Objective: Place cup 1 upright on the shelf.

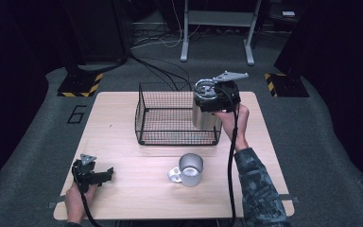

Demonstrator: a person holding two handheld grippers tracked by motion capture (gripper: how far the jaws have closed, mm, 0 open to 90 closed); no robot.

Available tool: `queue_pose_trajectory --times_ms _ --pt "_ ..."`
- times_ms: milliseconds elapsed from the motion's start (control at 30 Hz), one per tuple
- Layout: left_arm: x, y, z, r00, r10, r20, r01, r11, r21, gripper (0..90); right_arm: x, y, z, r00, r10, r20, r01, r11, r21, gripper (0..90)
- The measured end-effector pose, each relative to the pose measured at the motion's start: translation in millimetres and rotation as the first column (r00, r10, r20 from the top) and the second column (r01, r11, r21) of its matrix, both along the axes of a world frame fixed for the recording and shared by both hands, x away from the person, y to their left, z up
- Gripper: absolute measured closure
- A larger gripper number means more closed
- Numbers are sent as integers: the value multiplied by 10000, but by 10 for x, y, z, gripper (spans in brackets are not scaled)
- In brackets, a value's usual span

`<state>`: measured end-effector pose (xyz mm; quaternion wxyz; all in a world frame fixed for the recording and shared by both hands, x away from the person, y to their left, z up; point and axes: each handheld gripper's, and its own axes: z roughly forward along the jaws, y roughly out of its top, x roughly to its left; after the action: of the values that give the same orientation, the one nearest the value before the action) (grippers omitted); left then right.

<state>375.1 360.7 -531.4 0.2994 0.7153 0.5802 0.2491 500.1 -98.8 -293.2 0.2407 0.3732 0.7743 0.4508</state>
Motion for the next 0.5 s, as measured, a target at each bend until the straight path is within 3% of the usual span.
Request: queue_pose_trajectory --times_ms 500 --pt "-1 -1 0 10000 -6 4 6 10000 -1 16 220 61 -111 9993 -319 -187 320 9995 32 33"
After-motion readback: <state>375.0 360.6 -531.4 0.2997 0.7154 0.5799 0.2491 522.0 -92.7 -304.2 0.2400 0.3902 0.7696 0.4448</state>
